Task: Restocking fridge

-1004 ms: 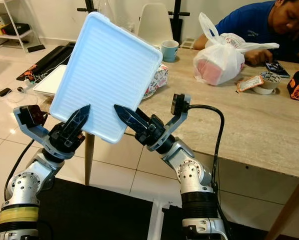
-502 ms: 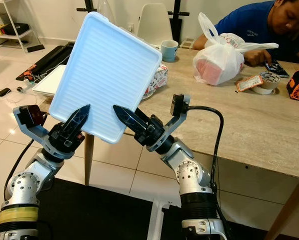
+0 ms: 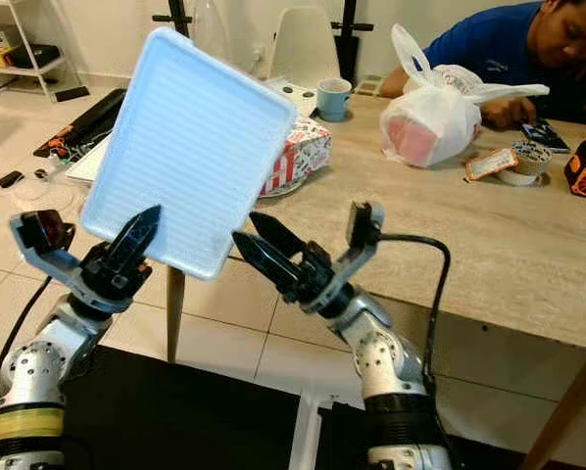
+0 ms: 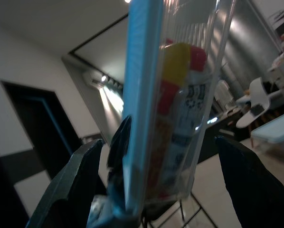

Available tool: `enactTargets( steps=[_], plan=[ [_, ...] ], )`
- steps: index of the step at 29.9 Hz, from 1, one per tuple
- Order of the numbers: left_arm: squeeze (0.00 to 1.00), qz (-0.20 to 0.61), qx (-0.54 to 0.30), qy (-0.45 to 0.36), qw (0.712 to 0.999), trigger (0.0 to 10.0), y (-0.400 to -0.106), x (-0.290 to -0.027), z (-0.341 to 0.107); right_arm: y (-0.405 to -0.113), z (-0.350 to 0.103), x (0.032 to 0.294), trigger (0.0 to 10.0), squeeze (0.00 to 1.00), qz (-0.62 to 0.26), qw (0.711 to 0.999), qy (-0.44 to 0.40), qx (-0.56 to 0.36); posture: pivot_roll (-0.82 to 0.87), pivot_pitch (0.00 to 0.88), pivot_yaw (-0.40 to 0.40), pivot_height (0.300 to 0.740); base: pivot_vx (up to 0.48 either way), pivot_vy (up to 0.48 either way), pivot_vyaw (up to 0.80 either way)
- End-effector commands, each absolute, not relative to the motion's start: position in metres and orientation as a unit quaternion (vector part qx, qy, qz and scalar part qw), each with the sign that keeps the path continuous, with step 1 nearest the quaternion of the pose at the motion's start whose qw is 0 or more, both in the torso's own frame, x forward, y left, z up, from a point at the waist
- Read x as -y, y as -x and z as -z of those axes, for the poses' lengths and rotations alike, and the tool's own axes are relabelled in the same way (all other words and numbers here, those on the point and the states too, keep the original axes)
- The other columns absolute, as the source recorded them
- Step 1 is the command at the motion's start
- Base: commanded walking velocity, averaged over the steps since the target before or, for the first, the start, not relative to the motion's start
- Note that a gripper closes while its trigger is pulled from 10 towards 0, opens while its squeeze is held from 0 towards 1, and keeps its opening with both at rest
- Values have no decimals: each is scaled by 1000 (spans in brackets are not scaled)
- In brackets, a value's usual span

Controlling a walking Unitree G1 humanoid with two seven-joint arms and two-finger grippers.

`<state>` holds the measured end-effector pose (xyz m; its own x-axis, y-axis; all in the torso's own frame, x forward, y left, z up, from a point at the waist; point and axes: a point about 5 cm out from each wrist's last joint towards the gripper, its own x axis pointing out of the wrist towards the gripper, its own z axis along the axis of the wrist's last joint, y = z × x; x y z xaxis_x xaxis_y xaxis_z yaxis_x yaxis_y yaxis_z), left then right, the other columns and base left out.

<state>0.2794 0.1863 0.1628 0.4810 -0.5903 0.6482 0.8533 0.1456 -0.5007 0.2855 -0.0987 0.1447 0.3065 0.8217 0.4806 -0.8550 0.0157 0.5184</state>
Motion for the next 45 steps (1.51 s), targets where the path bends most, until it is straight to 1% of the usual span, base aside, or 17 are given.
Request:
enactTargets(
  steps=[1, 2, 5, 6, 8, 9, 13, 15, 18, 19, 20, 27, 31, 34, 37, 41, 45],
  plan=[
    [0, 481, 155, 419, 754, 0, -276, -202, -160, -283, -123, 100, 10000, 1000, -584, 731, -352, -22, -65, 0, 17, 740, 0, 0, 0],
    [0, 481, 155, 419, 754, 0, -276, -202, -160, -283, -123, 100, 10000, 1000, -584, 731, -352, -22, -65, 0, 17, 740, 0, 0, 0],
    [0, 485, 124, 385, 775, 0, -266, -220, -151, -278, -90, 107, 10000, 1000, -569, 770, -270, -102, -65, 0, 17, 740, 0, 0, 0],
    [0, 488, 104, 369, 785, 0, -263, -226, -146, -276, -80, 110, 10000, 471, -561, 780, -247, -126, -65, 0, 17, 740, 0, 0, 0],
    [0, 489, 91, 358, 790, 0, -260, -230, -143, -275, -74, 113, 10000, 471, -556, 785, -232, -141, -65, 0, 17, 740, 0, 0, 0],
    [0, 486, 69, 342, 802, 0, -257, -237, -138, -272, -61, 119, 10000, 0, -543, 795, -205, -175, -65, 0, 17, 740, 0, 0, 0],
    [0, 484, 61, 336, 806, 0, -255, -242, -136, -271, -53, 123, 10000, 0, -537, 799, -186, -194, -65, 0, 17, 740, 0, 0, 0],
    [0, 485, 13, 299, 822, 0, -247, -253, -131, -261, -24, 136, 10000, 0, -502, 813, -122, -267, -57, 0, 16, 740, 0, 0, 0],
    [0, 487, -14, 279, 827, 0, -244, -257, -127, -256, -14, 141, 10000, 0, -493, 815, -96, -291, -57, 0, 16, 740, 0, 0, 0],
    [0, 495, -79, 239, 832, 0, -239, -258, -114, -252, 0, 146, 10000, 0, -473, 820, -52, -319, -57, 0, 16, 740, 0, 0, 0],
    [0, 500, -113, 221, 830, 0, -237, -257, -107, -251, 4, 147, 10000, 0, -464, 824, -37, -324, -57, 0, 16, 740, 0, 0, 0],
    [0, 516, -183, 180, 817, 0, -231, -252, -89, -252, 12, 153, 10000, 0, -430, 838, -13, -336, -57, 0, 16, 740, 0, 0, 0],
    [0, 501, -221, 154, 822, 0, -232, -252, -76, -252, 19, 163, 10000, 0, -383, 855, 15, -350, -57, 0, 16, 740, 0, 0, 0],
    [0, 467, -264, 119, 836, 0, -234, -256, -59, -251, 27, 175, 10000, 0, -323, 869, 49, -370, -65, 0, 14, 740, 0, 0, 0],
    [0, 467, -264, 119, 836, 0, -234, -256, -59, -251, 27, 175, 10000, 0, -323, 869, 49, -370, -65, 0, 14, 740, 0, 0, 0],
    [0, 342, -356, 51, 868, 0, -231, -272, -19, -235, 44, 203, 10000, 0, -207, 882, 74, -416, -63, 0, 12, 740, 0, 0, 0],
    [0, 288, -377, 55, 879, 0, -226, -276, -5, -225, 52, 211, 10000, 0, -166, 883, 69, -434, -63, 0, 11, 740, 0, 0, 0]
  ],
)
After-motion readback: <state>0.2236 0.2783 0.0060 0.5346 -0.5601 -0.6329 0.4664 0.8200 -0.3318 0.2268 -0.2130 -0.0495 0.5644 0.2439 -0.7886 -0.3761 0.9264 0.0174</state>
